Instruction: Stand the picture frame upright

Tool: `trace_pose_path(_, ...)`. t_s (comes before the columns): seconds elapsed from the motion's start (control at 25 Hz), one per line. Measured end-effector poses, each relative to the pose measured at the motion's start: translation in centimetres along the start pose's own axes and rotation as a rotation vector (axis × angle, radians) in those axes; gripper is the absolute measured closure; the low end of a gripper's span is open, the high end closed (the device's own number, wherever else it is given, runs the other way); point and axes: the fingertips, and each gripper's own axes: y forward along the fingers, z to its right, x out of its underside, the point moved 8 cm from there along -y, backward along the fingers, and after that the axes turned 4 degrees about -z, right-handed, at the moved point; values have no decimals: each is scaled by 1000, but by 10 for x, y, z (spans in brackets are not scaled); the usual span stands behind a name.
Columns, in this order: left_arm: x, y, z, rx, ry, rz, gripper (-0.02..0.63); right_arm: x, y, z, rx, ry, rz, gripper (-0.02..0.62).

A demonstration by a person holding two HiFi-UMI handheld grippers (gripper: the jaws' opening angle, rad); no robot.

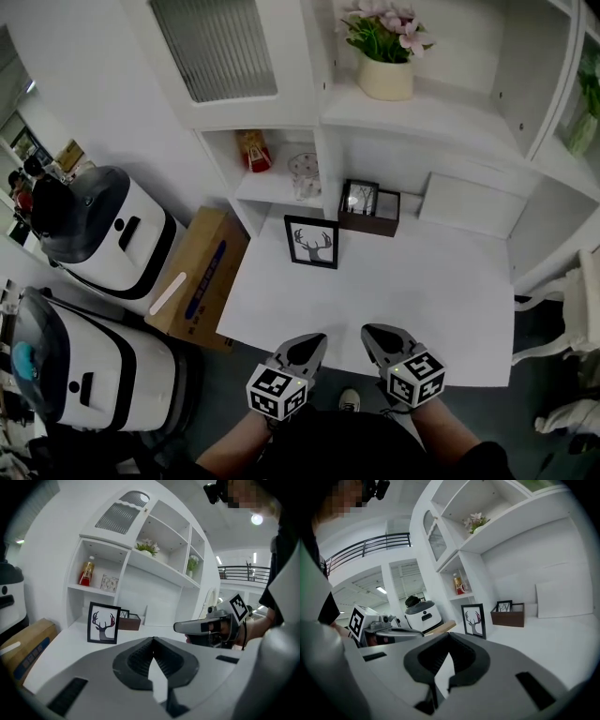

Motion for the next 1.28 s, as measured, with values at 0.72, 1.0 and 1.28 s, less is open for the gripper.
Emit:
trace_pose_path(0.72,27,-64,-1,-22,-27,-8,601,26,12,-55,-42,16,-39,592)
trace_pose_path(1.0,33,-107,-36,68,20,-32,601,28,35,-114,37,43,-3,592)
trace_pose_path(1.28,42,-147,-71,142,41,-34,601,42,53,-171,113,61,19,592)
